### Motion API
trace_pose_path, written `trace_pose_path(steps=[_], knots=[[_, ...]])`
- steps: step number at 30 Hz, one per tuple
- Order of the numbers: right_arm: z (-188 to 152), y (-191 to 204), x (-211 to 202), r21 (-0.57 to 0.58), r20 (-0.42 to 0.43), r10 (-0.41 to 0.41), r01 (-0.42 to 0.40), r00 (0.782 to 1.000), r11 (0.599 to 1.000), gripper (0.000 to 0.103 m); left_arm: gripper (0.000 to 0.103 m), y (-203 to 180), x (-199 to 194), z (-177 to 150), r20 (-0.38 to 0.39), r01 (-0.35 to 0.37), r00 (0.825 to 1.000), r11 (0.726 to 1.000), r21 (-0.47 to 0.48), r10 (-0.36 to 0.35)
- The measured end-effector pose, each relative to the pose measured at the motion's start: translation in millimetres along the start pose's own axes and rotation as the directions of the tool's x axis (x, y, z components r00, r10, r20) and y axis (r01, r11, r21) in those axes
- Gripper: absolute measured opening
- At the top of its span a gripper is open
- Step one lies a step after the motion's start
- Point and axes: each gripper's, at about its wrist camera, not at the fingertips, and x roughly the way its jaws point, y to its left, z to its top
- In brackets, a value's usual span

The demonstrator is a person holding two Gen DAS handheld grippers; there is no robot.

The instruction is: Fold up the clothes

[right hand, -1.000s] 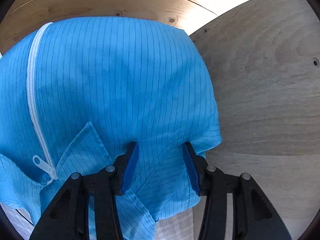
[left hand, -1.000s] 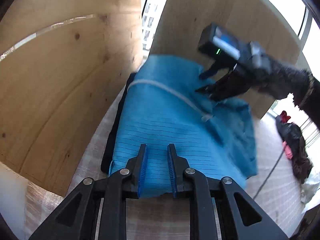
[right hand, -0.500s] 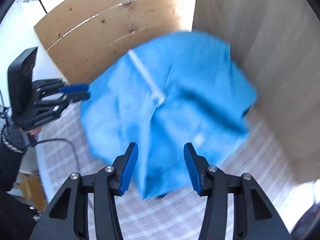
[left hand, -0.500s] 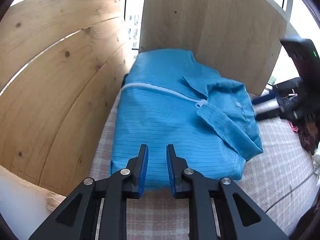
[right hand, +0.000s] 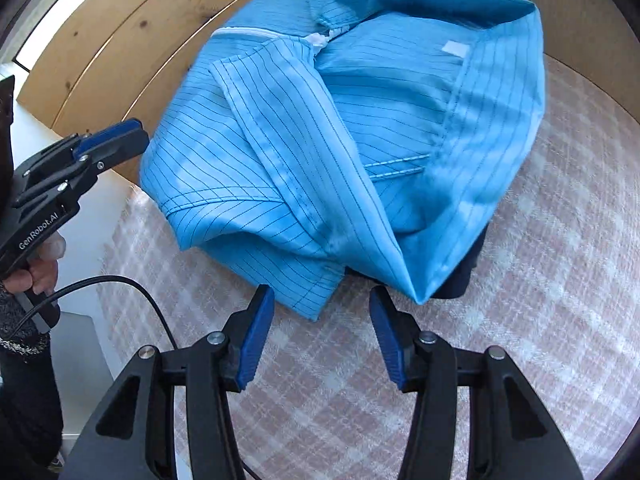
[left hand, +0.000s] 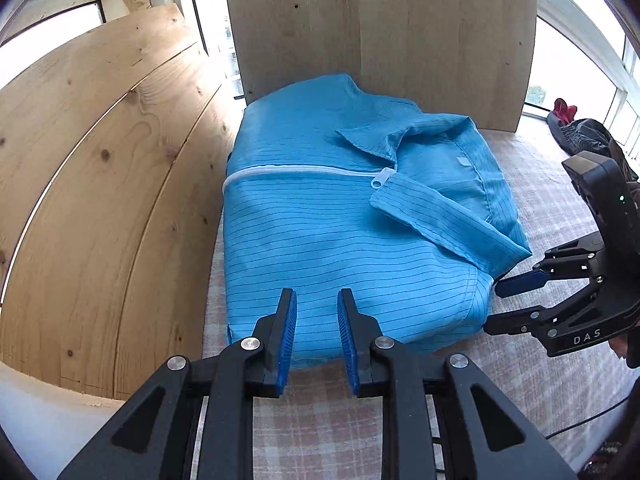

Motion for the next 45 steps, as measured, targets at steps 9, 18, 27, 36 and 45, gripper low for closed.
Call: trace_pose_path(steps=[9,18,27,36,45], knots=[[17,-1,-16,0.046,0.021,0.218,-0.219,0.976,0.975,0.007,0.022,12,30,-5,-0.059,0.010,0.998,1.000,-0.010,-0.011],[21,13,-28,-0.053,-0.127,0.046,-0.053,0.991,0.997,0.021,0.025,6,21,-3,-0.017,0.006,1.000,1.000,-0.024,-0.006],[44,24,-121,-0.164,0.088,-0.090,0.104,0.992,0.981,0.027,0.027,-26,54,-11,-0.056,0.132,0.990,0.991,0.024,-0.131],[172,39,-103,-0.291,0.342,-0.193,0.299,0.920,0.909,0.031,0.027,21,22,15,0.091,0.029,0.996,0.991,-0.129,-0.017],[238,27,-14,-0.425,0.243,-0.368,0.440,0.897,0.791,0.031,0.030,43,56,-8,0.057,0.026,0.998,0.978,-0.207,-0.014]])
